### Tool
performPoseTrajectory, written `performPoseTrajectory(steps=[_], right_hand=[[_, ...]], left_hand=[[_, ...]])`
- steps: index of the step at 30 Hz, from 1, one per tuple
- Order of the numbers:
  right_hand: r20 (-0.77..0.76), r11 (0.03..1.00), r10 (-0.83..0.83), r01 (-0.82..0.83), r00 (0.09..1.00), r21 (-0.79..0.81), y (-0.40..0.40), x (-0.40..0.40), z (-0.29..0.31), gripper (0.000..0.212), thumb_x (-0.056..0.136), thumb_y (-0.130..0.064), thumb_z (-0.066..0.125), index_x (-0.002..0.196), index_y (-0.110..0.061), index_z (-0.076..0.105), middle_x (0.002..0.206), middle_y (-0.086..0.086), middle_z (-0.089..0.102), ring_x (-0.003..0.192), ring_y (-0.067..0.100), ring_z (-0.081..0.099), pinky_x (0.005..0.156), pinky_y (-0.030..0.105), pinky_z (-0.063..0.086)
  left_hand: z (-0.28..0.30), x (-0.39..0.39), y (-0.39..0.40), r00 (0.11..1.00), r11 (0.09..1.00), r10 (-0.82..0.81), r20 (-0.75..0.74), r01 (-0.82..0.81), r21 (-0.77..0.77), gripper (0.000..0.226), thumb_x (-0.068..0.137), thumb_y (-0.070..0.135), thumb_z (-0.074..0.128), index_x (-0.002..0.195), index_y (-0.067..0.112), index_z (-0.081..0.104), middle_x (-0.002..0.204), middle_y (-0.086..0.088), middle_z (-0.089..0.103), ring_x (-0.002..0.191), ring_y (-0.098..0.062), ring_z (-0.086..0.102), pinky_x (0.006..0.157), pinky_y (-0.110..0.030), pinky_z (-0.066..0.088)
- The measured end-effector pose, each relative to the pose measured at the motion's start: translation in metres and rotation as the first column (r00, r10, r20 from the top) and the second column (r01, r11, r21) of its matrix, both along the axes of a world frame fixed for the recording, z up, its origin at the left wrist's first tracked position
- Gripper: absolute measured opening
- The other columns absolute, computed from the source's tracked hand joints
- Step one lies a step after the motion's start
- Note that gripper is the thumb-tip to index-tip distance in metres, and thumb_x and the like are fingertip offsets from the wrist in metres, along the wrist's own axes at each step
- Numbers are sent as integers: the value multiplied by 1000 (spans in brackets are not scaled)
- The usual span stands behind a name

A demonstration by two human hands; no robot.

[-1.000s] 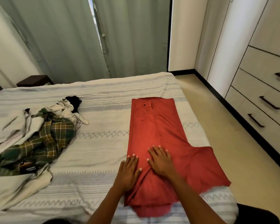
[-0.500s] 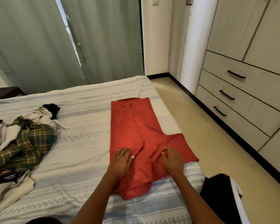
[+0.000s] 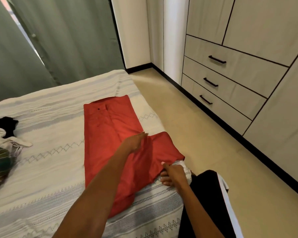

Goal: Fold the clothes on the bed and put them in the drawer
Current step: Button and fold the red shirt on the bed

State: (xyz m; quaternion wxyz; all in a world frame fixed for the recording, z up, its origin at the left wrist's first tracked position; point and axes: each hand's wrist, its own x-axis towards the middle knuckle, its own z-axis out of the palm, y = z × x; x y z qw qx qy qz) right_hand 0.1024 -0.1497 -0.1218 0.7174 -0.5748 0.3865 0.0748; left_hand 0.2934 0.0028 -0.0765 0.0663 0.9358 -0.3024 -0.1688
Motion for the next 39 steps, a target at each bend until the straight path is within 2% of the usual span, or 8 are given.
performPoseTrajectory(steps=[4, 12, 17, 20, 26, 32, 36, 39], right_hand=[[-30, 999, 13, -14, 999, -42, 1, 3, 1, 37, 95, -35, 66, 78, -2, 66, 68, 13, 68, 39, 18, 50, 39, 20, 31], [-63, 1000, 7, -6, 998, 10, -10, -8, -10, 21, 96, -20, 64, 89, -1, 62, 75, 14, 72, 50, 25, 62, 44, 26, 41], [-22, 995, -60, 58, 998, -80, -13, -3, -12, 22, 96, -26, 66, 88, -6, 60, 54, 5, 56, 42, 19, 53, 41, 25, 37], [26, 976, -188, 190, 982, -105, -5, -1, -9, 27, 97, -27, 65, 78, -10, 56, 61, 7, 52, 44, 17, 51, 40, 24, 39], [314, 937, -346, 343, 884, 66, 18, -3, 19, 15, 94, -17, 68, 82, -10, 64, 80, 2, 67, 77, 13, 62, 74, 27, 52], [512, 986, -135, 164, 848, -12, 76, 4, 49, 18, 92, -19, 72, 92, -2, 67, 79, 8, 67, 72, 18, 61, 68, 36, 53], [475, 997, 53, -17, 878, -80, 128, 3, 44, 27, 86, -25, 75, 82, 0, 63, 71, 7, 62, 66, 18, 57, 63, 39, 54], [338, 970, 218, -165, 916, -178, 160, -2, 29, 26, 85, -23, 74, 65, -9, 64, 59, 2, 62, 58, 15, 60, 64, 40, 55]], left_hand=[[-8, 25, -28, 999, 999, -34, -26, 34, 5, 64, 95, 6, 42, 156, 21, 28, 160, -6, 32, 139, -27, 43, 108, -37, 39], [-13, 55, -52, 993, 973, -109, 54, 95, 210, 30, 100, 30, 48, 126, 22, 61, 127, -4, 58, 116, -26, 59, 93, -40, 49], [-16, 57, -49, 986, 980, -155, -60, 161, 112, 30, 98, 32, 54, 111, 8, 68, 113, -13, 63, 103, -31, 62, 86, -39, 50], [-12, 52, -48, 988, 987, -140, -68, 145, 71, 23, 96, 23, 54, 110, 9, 65, 114, -10, 66, 103, -29, 61, 81, -34, 46], [10, 49, -31, 991, 980, 12, -134, -38, -193, 11, 92, 22, 57, 93, 12, 62, 97, -6, 67, 93, -27, 64, 75, -32, 47], [57, 45, 31, 991, 925, 98, -91, -124, -359, 19, 95, 24, 56, 78, 16, 57, 78, 1, 59, 74, -15, 53, 63, -24, 37], [68, 31, 93, 998, 952, 60, -20, -63, -299, 30, 84, 28, 54, 69, 3, 59, 78, -16, 60, 71, -21, 53, 64, -34, 38], [51, 20, 138, 992, 973, 121, 37, -111, -202, 25, 76, 38, 52, 66, 17, 60, 83, -5, 63, 83, -22, 58, 79, -39, 47]])
